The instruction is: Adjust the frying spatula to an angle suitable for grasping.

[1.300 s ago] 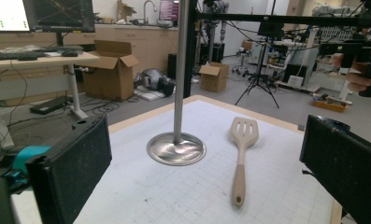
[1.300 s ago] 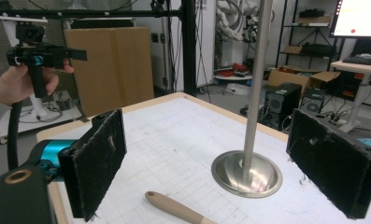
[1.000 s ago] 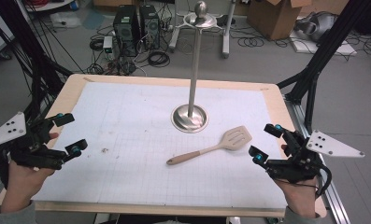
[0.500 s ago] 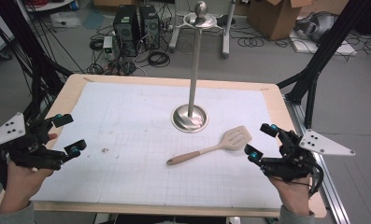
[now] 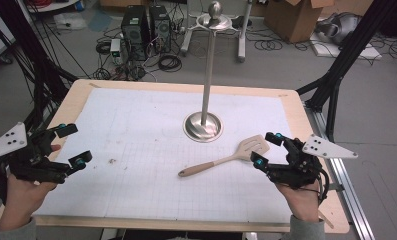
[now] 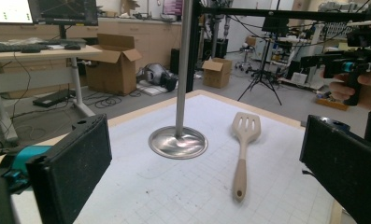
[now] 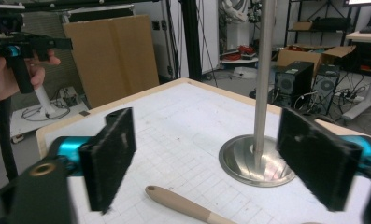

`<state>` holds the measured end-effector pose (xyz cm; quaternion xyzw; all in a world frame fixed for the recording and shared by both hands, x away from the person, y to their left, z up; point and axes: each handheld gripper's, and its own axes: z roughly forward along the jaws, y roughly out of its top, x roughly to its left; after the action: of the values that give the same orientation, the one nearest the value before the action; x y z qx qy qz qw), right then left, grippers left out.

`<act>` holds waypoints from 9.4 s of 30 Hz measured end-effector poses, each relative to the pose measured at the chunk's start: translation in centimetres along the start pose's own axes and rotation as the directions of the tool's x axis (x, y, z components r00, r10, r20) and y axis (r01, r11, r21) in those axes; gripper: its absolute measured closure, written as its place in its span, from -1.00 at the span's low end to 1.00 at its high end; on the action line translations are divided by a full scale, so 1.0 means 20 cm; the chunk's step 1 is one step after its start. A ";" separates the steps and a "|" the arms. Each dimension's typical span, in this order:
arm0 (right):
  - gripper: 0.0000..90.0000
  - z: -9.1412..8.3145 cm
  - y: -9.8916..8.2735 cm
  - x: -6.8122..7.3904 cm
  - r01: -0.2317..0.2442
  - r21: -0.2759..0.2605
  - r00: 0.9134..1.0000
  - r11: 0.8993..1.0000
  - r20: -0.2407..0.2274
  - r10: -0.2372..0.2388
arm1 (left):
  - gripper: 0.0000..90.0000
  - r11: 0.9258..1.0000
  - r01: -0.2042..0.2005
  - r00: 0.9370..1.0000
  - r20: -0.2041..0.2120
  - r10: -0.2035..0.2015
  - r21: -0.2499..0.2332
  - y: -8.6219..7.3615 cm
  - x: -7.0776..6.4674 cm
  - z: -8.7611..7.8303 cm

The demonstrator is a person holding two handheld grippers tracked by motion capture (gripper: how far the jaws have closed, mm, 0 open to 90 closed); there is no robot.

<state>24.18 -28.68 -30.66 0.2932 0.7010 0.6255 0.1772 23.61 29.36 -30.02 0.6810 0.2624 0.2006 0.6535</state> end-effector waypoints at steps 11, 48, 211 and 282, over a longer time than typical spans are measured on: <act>-0.22 0.09 -0.02 0.01 0.023 0.055 1.000 0.998 -0.002 -0.023 | -0.94 1.000 0.015 1.000 -0.012 -0.015 0.003 -0.02 0.01 -0.01; 0.77 0.26 -0.14 -0.02 0.046 0.154 0.998 0.987 0.025 -0.051 | -0.94 0.999 0.018 1.000 -0.010 -0.018 0.028 -0.05 0.02 0.02; 1.00 0.58 -0.59 -0.25 -0.100 0.537 0.988 0.838 0.152 0.021 | -0.94 0.994 0.052 0.997 -0.056 -0.047 0.101 -0.18 0.05 0.03; 1.00 0.28 -0.60 -0.06 0.000 0.480 0.998 0.878 0.061 -0.033 | -0.94 0.993 0.038 0.995 0.091 -0.048 0.112 -0.15 0.08 0.36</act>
<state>26.28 -25.64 -43.39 0.3428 0.8300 0.4210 0.1278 28.97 24.70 -33.51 0.7188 0.2569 0.1398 0.6307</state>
